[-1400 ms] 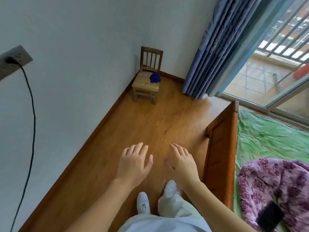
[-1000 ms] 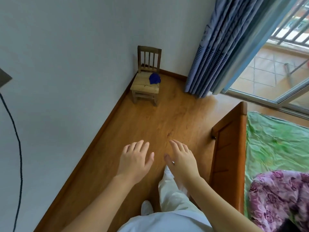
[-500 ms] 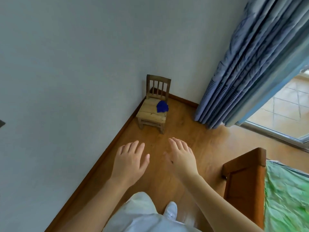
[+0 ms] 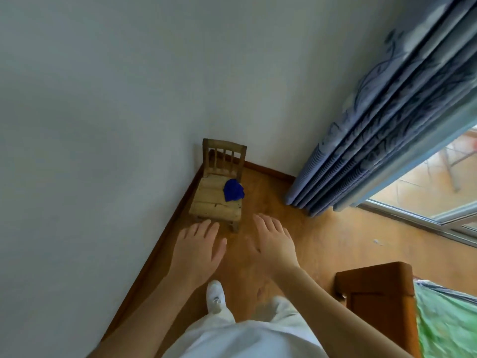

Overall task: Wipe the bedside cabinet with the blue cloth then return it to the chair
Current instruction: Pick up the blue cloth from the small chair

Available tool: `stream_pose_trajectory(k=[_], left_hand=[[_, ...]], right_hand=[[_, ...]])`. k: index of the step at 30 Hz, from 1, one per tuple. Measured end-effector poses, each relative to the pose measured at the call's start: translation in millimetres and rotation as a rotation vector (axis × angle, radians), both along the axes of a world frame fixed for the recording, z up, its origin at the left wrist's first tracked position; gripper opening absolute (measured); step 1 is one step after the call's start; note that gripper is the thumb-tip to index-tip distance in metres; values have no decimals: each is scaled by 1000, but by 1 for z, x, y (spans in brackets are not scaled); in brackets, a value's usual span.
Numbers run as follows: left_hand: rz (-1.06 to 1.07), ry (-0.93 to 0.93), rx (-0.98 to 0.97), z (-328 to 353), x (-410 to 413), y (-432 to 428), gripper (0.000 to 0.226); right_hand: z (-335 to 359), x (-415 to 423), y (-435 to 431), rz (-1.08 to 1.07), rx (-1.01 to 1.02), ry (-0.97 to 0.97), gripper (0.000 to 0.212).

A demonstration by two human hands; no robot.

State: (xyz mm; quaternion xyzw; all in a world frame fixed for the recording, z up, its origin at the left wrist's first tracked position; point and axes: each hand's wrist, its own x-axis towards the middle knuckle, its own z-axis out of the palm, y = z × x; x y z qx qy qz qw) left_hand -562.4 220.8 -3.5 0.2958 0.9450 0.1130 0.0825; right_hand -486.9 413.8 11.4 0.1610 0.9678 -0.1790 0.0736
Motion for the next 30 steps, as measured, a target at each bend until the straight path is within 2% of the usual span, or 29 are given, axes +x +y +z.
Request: stream_pose_trajectory(k=[5,9,15,21,23,26,29,30], left_hand=[[-25,30,3,5,-72,25,52],[-12,23,25,-9,-121,46,50],[63,-26,-49,-23,-191,75,53],[155,-66,-178,-31,-255,108,55],[162,-73,-176,-32,-272,117,54],[137,-77,-188,-32,-292,122,56],[113,-152,-196,-43,-315,124,66],[96,-167,-187,-49,-322,125,63]], right_hand=[[0,-61,20,-54,-31,5,56],[-17,-106,45,-23,-26,-58,56],[-45,-193,91,47,-49,-115,49],[-77,-281,141,205,-62,-194,82],[-85,-303,153,255,-48,-213,86],[-92,-326,159,272,-75,-226,90],[-110,-345,156,276,-162,-275,114],[-115,-349,153,266,-169,-274,114]])
